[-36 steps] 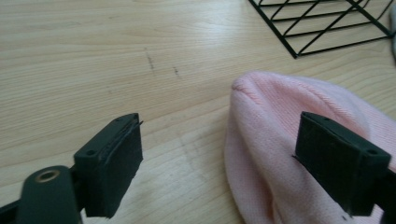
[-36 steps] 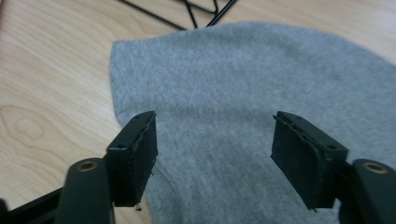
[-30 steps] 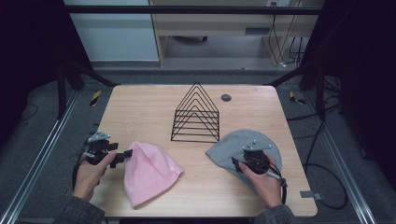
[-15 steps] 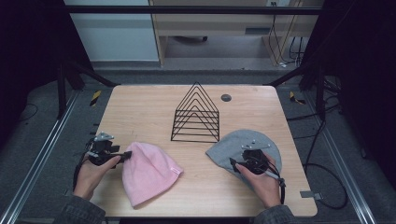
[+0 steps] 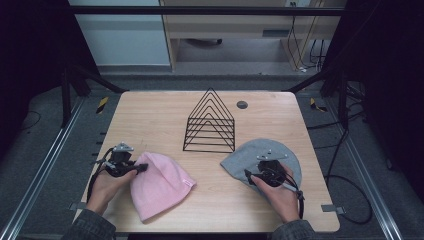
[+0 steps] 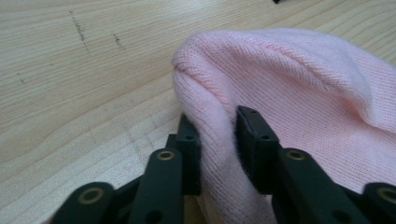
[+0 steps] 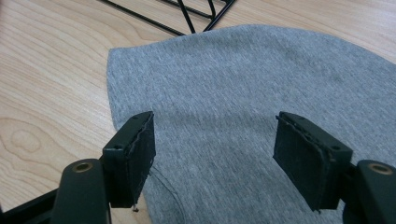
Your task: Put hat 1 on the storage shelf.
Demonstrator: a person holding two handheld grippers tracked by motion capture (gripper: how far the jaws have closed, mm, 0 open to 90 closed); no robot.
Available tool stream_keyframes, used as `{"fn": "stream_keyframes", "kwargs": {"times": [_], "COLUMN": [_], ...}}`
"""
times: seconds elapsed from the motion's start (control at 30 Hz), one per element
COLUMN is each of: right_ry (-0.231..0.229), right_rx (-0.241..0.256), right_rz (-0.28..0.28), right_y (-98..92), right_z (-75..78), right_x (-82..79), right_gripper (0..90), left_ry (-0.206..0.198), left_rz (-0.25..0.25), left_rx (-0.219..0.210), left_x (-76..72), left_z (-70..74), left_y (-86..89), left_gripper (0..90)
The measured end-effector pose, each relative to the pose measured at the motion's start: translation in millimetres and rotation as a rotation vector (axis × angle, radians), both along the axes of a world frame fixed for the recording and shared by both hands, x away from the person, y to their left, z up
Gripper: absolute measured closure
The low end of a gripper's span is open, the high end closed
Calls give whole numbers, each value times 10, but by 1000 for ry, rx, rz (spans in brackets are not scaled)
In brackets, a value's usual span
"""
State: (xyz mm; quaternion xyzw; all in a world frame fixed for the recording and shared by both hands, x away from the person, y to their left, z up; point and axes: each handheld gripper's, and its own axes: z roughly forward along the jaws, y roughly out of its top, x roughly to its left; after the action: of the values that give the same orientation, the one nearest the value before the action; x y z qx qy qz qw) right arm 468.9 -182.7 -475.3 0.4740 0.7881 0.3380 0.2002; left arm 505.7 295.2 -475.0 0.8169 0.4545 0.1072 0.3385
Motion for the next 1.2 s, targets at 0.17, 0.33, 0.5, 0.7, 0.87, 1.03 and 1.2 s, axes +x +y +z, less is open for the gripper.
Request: {"fn": "stream_keyframes", "kwargs": {"times": [0.17, 0.33, 0.5, 0.7, 0.87, 1.03, 1.2], "right_ry": [-6, -19, -35, -52, -87, -134, -186], "right_rx": [-5, 1, 10, 0, 9, -27, -16], "right_rz": [-5, -19, -33, -30, -4, 68, 109], "right_y": [6, -24, -60, -57, 22, 169, 279], "right_z": [3, 17, 38, 60, 122, 270, 444], "right_x": [0, -5, -5, -15, -95, -164, -223], "right_gripper": [295, 293, 290, 285, 278, 303, 303], "left_ry": [-20, -101, -197, -274, -337, -370, -392], "left_rz": [11, 5, -53, -113, -188, -227, -268], "left_rx": [-22, -28, -34, 27, 88, 74, 89], "left_x": [-35, -141, -266, -375, -454, -453, -426], "left_z": [56, 206, 402, 619, 895, 1166, 1407], "left_y": [6, -15, -112, -237, -404, -519, -574], "left_gripper": [778, 784, 783, 784, 785, 785, 786]}}
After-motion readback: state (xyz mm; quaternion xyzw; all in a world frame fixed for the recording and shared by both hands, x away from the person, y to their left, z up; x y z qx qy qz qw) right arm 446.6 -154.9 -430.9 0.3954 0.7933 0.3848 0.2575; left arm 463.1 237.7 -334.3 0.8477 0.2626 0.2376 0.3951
